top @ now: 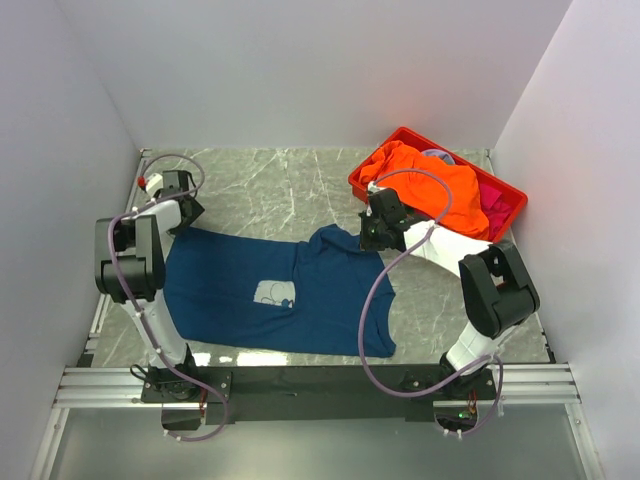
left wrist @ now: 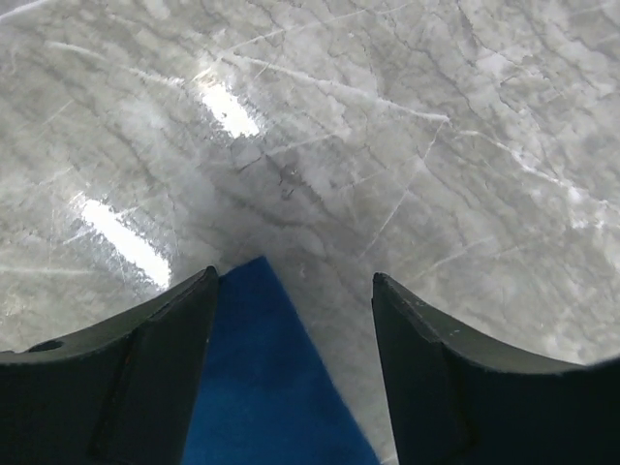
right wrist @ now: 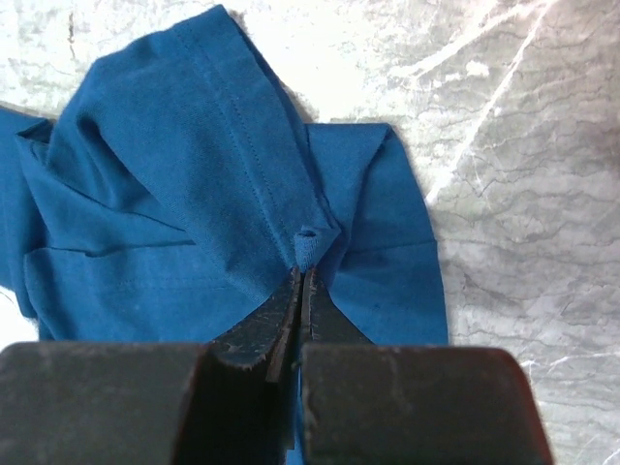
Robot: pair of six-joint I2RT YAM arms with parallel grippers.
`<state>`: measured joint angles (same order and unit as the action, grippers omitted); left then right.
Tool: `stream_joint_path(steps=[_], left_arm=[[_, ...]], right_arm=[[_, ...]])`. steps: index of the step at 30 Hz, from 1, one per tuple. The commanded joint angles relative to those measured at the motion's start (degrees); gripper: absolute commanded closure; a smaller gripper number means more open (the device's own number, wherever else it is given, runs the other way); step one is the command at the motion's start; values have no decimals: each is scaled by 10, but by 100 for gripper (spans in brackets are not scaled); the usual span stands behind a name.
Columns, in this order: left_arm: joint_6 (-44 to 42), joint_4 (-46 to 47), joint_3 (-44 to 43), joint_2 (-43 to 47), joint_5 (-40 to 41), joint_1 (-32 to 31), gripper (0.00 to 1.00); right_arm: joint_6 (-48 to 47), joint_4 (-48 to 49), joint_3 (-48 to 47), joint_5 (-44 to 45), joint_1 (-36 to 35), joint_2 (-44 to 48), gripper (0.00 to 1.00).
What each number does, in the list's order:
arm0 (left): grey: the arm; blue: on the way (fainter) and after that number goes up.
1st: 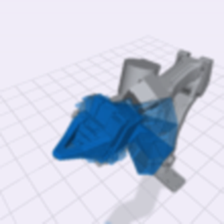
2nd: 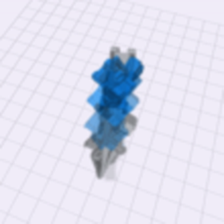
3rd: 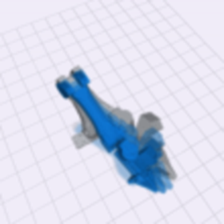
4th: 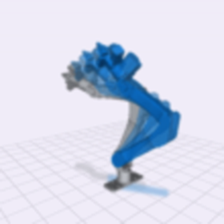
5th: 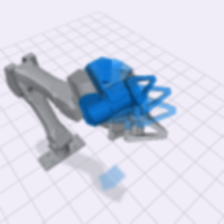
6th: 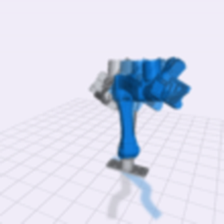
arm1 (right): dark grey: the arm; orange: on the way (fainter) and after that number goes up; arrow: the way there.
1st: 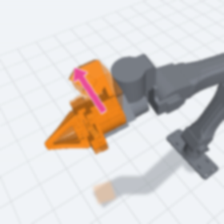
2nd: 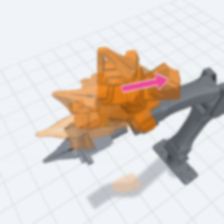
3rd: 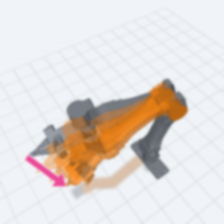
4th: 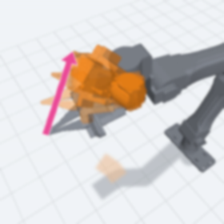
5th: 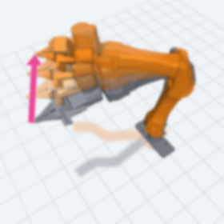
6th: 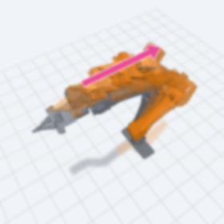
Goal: Fold and stack the t-shirts
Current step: Fold the tshirt
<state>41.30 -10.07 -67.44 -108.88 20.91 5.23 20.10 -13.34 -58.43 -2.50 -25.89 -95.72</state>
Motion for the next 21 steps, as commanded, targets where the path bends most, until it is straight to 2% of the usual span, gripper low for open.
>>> stream_joint_path(steps=[1,4,7,8,10,21], left_arm=[[-10,-18,-44,-10,19,2,30],[-14,-35,-56,-23,26,2,34],[-18,-36,-55,-25,35,3,44],[-20,-37,-55,-25,36,3,52],[-22,-40,-58,-28,35,3,58],[-33,-58,-57,-18,14,10,52]], right_arm=[[4,22,3,-7,-3,33,100],[4,23,3,-6,-3,34,100],[3,22,0,-6,-3,31,100],[3,23,1,-6,-4,29,100],[3,22,0,-7,-3,27,100],[2,24,1,-7,-3,20,100]])
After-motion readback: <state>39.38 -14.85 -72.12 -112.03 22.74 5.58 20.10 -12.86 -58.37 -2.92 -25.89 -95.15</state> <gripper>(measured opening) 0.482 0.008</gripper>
